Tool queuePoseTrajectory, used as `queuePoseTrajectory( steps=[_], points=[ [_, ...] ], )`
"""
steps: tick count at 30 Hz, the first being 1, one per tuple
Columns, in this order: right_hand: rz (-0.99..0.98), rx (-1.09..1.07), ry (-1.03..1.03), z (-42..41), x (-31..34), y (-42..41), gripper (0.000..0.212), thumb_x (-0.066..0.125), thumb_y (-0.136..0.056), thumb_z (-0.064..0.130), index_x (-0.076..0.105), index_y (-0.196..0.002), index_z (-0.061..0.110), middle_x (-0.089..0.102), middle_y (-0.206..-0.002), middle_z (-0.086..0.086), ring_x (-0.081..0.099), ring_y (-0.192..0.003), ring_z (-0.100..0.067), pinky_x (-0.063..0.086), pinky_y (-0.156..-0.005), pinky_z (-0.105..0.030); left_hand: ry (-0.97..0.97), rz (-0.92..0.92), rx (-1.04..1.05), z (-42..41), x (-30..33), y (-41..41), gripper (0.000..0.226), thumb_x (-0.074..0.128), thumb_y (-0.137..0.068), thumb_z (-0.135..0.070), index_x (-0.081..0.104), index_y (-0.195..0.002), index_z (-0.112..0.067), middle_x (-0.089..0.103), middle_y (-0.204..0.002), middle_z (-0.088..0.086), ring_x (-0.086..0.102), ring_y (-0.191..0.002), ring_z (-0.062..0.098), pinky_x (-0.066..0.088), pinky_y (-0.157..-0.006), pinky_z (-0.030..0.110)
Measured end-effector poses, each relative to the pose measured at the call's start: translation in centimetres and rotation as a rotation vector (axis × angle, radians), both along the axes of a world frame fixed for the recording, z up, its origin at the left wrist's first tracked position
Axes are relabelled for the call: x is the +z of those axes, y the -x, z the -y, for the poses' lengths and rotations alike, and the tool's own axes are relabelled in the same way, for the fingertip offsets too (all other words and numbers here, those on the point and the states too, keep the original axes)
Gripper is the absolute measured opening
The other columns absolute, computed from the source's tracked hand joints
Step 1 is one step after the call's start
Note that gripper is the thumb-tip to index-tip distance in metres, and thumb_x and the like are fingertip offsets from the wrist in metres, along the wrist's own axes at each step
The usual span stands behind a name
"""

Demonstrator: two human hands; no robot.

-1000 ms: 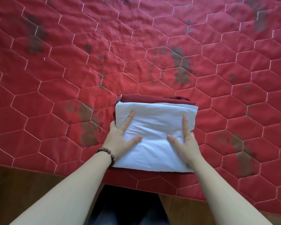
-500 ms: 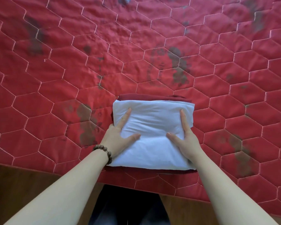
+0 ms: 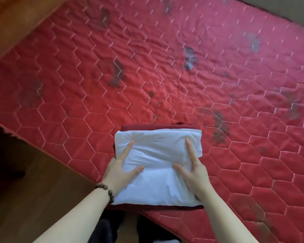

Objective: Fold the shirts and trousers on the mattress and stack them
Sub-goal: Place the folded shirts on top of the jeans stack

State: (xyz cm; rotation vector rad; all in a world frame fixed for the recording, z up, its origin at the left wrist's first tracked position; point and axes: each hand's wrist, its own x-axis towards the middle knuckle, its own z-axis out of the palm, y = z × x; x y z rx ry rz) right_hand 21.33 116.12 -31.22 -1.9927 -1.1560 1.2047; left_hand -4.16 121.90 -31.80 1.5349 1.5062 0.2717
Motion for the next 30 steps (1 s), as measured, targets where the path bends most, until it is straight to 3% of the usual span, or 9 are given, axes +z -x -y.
queuePoseTrajectory(
  steps=[3,5,8,12,18,23,26,28,30],
  points=[
    [-0.014,0.117,-0.058,-4.9,2.3,4.1,0.088,0.073,-0.081,0.030,0.017,-0.137,0.067,0.054,-0.102,0.039,0.058,-0.087,0.012,0.042,-0.077,-0.005,-0.061,-0.013,0.117,-1.9,1.8,4.6,0.086,0.069,-0.072,-0.059,0.008,-0.131,-0.075,0.041,-0.073,-0.004,0.044,-0.060,0.007,0.039,-0.058,0.021],
    [-0.029,0.196,-0.096,-8.2,3.3,7.6,0.087,0.073,-0.082,0.031,0.017,-0.137,0.067,0.049,-0.114,0.037,0.057,-0.095,0.011,0.043,-0.083,-0.009,-0.091,-0.006,0.201,-3.2,2.3,8.0,0.086,0.069,-0.072,-0.060,0.008,-0.130,-0.076,0.049,-0.090,-0.002,0.053,-0.073,0.011,0.046,-0.069,0.028],
    [-0.033,0.295,-0.117,-12.6,3.8,13.7,0.086,0.072,-0.082,0.031,0.017,-0.135,0.070,0.048,-0.113,0.036,0.057,-0.101,0.003,0.046,-0.090,-0.023,-0.111,0.019,0.313,-4.9,2.6,13.9,0.086,0.070,-0.071,-0.060,0.010,-0.130,-0.075,0.048,-0.113,-0.004,0.058,-0.089,0.016,0.052,-0.078,0.034],
    [0.000,0.403,-0.105,-17.4,3.1,23.1,0.086,0.070,-0.083,0.034,0.011,-0.133,0.073,0.058,-0.103,0.024,0.063,-0.089,-0.008,0.053,-0.084,-0.035,-0.140,0.001,0.403,-7.5,2.4,23.2,0.086,0.069,-0.070,-0.062,0.009,-0.130,-0.075,0.046,-0.110,-0.004,0.048,-0.087,-0.002,0.035,-0.070,0.012],
    [0.003,0.521,-0.063,-23.4,2.2,37.8,0.085,0.069,-0.082,0.040,0.010,-0.131,0.075,0.063,-0.095,0.018,0.065,-0.082,-0.006,0.054,-0.074,-0.030,-0.102,0.017,0.535,-10.0,1.7,37.1,0.086,0.069,-0.072,-0.061,0.007,-0.131,-0.075,0.040,-0.123,-0.006,0.039,-0.087,-0.009,0.029,-0.070,0.007],
    [0.035,0.624,-0.041,-29.1,1.1,47.5,0.084,0.069,-0.080,0.042,0.011,-0.130,0.076,0.061,-0.099,0.022,0.064,-0.084,-0.006,0.052,-0.072,-0.027,-0.107,0.019,0.630,-12.8,0.4,45.7,0.086,0.067,-0.072,-0.064,0.004,-0.129,-0.077,0.040,-0.119,-0.003,0.039,-0.087,-0.005,0.038,-0.075,0.015],
    [0.054,0.700,-0.037,-33.0,0.2,52.0,0.084,0.070,-0.081,0.041,0.012,-0.131,0.076,0.058,-0.099,0.028,0.063,-0.083,-0.001,0.049,-0.069,-0.021,-0.103,0.036,0.722,-15.0,-1.0,49.3,0.086,0.067,-0.068,-0.067,0.007,-0.128,-0.077,0.041,-0.113,-0.002,0.048,-0.089,0.004,0.045,-0.080,0.023],
    [0.064,0.747,-0.024,-35.9,-0.4,54.4,0.083,0.069,-0.082,0.041,0.012,-0.130,0.076,0.057,-0.100,0.028,0.063,-0.086,-0.003,0.050,-0.073,-0.024,-0.095,0.048,0.786,-16.7,-2.2,51.0,0.087,0.068,-0.065,-0.068,0.009,-0.128,-0.078,0.042,-0.111,-0.002,0.054,-0.091,0.012,0.049,-0.086,0.031],
    [0.085,0.796,-0.024,-39.2,-1.1,56.8,0.083,0.069,-0.083,0.040,0.012,-0.131,0.076,0.057,-0.101,0.027,0.061,-0.090,-0.004,0.049,-0.075,-0.026,-0.082,0.072,0.847,-18.8,-3.3,52.3,0.087,0.066,-0.063,-0.070,0.009,-0.128,-0.077,0.043,-0.110,-0.002,0.061,-0.085,0.015,0.055,-0.080,0.030]
  ],
)
